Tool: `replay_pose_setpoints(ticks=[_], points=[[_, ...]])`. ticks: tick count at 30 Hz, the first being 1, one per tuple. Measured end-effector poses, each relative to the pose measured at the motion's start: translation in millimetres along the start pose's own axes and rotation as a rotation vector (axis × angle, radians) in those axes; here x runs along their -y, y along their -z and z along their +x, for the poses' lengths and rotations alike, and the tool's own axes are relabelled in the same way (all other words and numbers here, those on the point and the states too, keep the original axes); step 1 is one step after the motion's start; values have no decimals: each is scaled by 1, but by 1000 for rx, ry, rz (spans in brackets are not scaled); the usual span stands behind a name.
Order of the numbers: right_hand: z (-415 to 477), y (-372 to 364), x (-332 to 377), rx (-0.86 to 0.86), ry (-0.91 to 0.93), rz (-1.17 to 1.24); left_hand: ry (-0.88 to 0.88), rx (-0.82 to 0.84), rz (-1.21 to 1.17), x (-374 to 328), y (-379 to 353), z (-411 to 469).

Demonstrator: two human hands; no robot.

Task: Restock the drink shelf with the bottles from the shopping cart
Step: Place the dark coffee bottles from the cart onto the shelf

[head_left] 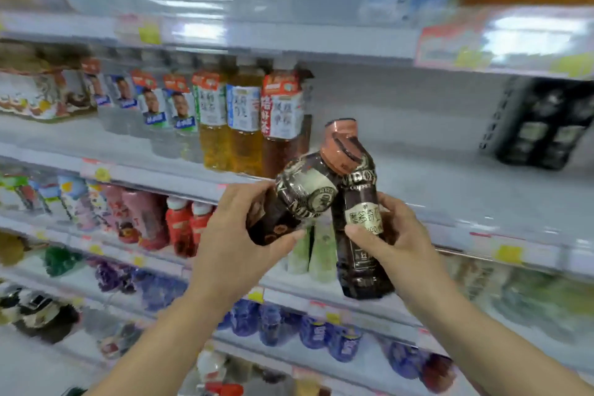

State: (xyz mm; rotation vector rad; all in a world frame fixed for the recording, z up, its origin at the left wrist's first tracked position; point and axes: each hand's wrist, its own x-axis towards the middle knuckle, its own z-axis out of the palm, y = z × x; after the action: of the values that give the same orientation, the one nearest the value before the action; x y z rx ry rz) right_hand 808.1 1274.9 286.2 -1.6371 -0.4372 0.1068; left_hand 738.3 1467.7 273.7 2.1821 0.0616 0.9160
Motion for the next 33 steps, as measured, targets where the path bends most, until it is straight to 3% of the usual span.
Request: replay_pose_setpoints(ticks=[5, 16, 21, 27, 33], points=[[-12, 109, 7, -187, -25, 10, -205, 118, 32, -75, -83, 25], [23, 290, -4, -528, -72, 135, -171, 206, 115, -159, -211, 59], [62, 342, -8, -615, -40, 70, -199, 211, 199, -183, -235, 84], [102, 380, -21, -671, 22, -223, -173, 243, 256, -189, -262, 95], [140, 409, -32, -682, 87, -231, -94, 245, 178, -179, -276, 101]])
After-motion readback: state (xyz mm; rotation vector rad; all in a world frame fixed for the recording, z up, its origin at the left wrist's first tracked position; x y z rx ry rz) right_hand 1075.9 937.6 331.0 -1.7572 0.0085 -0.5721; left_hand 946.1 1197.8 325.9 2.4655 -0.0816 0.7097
